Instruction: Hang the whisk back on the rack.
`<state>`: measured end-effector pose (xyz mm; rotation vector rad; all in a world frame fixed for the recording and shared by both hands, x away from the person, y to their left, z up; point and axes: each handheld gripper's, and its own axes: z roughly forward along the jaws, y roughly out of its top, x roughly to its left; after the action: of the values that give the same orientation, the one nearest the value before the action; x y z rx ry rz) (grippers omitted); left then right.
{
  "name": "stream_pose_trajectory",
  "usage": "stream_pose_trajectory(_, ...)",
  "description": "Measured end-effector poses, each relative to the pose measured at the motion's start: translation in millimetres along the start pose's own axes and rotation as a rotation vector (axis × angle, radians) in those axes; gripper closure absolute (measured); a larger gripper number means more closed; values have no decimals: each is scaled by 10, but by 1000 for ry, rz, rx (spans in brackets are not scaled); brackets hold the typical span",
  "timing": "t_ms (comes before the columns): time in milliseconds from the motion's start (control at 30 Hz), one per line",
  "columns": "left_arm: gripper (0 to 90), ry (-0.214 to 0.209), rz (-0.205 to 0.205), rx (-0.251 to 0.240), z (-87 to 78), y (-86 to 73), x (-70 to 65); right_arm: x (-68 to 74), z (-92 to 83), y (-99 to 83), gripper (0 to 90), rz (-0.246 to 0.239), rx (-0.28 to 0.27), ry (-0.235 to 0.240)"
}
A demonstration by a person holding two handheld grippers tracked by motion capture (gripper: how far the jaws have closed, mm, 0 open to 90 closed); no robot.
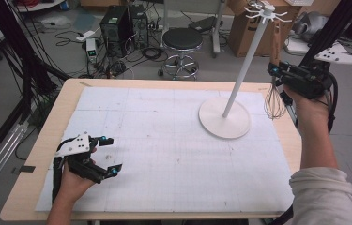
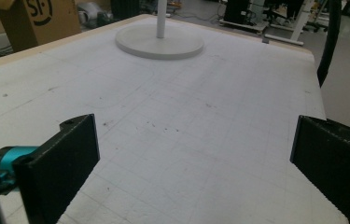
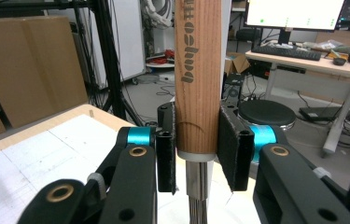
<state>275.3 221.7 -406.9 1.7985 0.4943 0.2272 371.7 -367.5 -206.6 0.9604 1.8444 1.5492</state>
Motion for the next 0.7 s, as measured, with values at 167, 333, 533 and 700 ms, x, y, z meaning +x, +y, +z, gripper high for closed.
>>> stream_pose_trajectory(167,18,0,1,3,2,0,0,26,56,-39,704,16,26,-8)
stream_pose_trajectory(333,18,-1,2,2,2,0,-4,78,116,-39,700,28,27,-13)
stream_pose_trajectory(533,18,-1,3,2,3,2,-4,105,175,-32,702,35,36,-27)
stream_pose_trajectory(700,18,-1,3,-4,-5,6,-9,120,243,-25,703,55,40,-38)
